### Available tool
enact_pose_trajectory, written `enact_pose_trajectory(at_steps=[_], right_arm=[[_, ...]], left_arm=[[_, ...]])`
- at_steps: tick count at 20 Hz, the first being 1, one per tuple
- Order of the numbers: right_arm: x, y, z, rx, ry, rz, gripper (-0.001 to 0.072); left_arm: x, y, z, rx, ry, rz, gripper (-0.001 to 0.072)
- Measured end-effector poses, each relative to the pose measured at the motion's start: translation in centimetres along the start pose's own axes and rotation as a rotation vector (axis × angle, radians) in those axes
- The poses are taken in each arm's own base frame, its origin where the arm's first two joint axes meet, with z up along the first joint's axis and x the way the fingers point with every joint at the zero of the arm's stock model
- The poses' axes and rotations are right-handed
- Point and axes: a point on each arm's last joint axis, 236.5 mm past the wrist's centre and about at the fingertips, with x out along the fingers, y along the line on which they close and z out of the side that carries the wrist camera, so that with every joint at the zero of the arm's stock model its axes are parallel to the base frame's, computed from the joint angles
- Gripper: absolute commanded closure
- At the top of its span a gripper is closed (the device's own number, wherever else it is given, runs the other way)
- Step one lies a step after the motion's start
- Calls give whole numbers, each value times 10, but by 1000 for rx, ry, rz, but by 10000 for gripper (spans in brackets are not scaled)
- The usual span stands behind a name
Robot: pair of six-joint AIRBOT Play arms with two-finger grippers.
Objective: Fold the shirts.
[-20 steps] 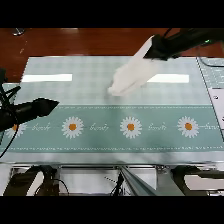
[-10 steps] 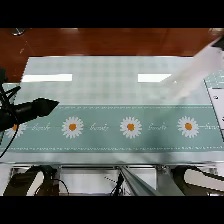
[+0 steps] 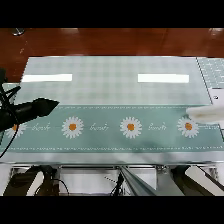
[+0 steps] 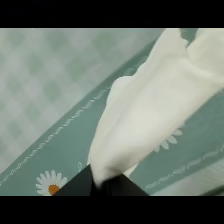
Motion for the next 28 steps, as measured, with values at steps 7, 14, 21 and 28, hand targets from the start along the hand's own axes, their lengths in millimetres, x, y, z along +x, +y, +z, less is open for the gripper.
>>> enact_pose_trajectory(at_steps=[7,14,21,28], right_arm=[[-10,-132,-67,467,-74,-321,83],[1,-124,-43,491,-223,-211,677],[-4,149,35,-134,-405,583,672],[168,211,-105,-809,-1,130,674]], left_arm=[[0,-2,-1,-2,2,-7,687],[2,-7,14,10,-40,-14,688],[0,-73,126,168,-109,-119,689],[76,-60,74,282,190,-3,688]])
